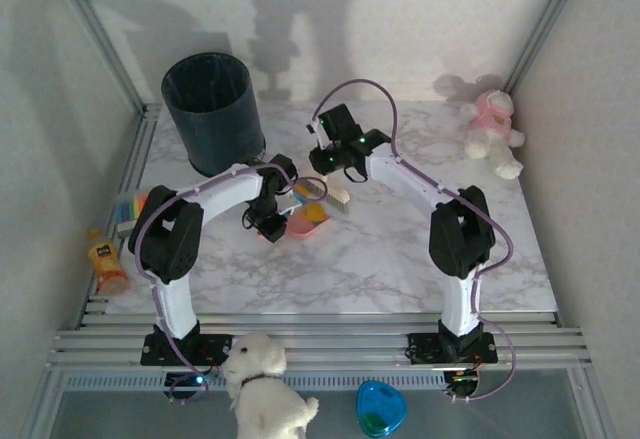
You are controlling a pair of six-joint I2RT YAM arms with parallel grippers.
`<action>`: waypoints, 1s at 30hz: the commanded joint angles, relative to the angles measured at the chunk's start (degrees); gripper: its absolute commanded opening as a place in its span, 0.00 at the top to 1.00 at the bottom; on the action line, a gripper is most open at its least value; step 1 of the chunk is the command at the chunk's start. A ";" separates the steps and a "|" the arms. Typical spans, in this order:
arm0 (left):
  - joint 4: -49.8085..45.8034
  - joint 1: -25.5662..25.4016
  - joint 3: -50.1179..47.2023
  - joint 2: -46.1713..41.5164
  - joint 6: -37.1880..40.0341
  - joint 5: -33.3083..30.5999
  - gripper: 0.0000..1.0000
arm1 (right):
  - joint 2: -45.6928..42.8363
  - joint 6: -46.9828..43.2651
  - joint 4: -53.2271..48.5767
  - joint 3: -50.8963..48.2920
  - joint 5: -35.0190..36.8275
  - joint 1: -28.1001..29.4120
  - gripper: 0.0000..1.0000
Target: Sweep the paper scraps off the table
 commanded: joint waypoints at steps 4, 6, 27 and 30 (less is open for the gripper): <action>-2.46 -4.14 -1.07 -0.89 1.01 1.00 1.00 | -7.39 1.22 -1.68 -9.13 5.12 0.07 1.00; -2.54 -5.19 -1.25 -1.33 0.90 1.03 1.00 | -9.61 1.96 -1.78 -11.45 5.75 0.08 1.00; -2.73 -7.85 -2.46 -5.39 1.19 1.81 1.00 | -20.94 6.44 3.10 -18.68 7.80 0.12 1.00; -2.80 -7.82 -2.74 -5.39 1.25 1.96 1.00 | -21.02 7.16 5.91 -19.29 9.66 0.09 1.00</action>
